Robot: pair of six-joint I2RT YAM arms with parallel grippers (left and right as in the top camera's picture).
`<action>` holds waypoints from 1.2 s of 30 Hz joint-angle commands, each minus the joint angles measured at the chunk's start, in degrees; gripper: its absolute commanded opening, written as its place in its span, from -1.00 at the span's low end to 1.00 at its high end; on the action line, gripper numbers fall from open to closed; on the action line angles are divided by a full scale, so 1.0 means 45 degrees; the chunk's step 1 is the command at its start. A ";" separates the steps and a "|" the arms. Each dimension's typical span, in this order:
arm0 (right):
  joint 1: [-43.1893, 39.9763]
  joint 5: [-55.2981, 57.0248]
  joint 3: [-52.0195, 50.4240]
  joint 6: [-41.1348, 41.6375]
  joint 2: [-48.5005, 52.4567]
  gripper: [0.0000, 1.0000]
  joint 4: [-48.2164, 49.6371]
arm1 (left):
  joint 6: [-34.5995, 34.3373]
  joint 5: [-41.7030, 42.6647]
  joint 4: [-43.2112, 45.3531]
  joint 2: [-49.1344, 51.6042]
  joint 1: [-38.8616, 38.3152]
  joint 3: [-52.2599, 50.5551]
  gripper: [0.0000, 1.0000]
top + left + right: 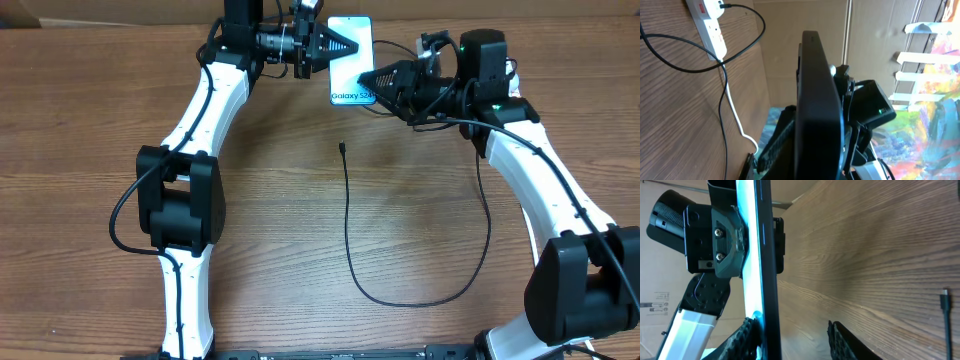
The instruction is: Plug charger to phone and switch on socket
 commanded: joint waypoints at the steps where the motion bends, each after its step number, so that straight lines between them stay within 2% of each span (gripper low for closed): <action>1: -0.0282 0.0165 -0.0005 -0.0695 0.0228 -0.12 0.0000 | 0.0015 0.1307 0.0087 -0.0350 0.0092 0.0267 -0.92; 8: -0.0316 -0.1593 0.0000 -0.1447 0.0228 -0.14 0.1054 | 0.0005 0.1758 -0.0335 -0.0350 0.0058 0.0267 -0.91; 14: 0.0102 -0.2555 0.0000 -0.1763 0.0243 -0.32 0.1224 | 0.0010 0.1758 -0.0661 -0.0350 0.0044 0.0257 -0.92; 24: 0.1010 -0.1938 -0.0005 -0.1977 0.0301 -0.67 0.0374 | 0.0578 0.1763 -0.1010 -0.0350 -0.0267 0.0253 -0.92; 36: 0.0738 -0.2055 0.0000 -0.1972 0.0301 -0.74 0.0831 | 0.0685 0.1763 -0.1010 -0.0350 -0.0272 0.0253 -0.91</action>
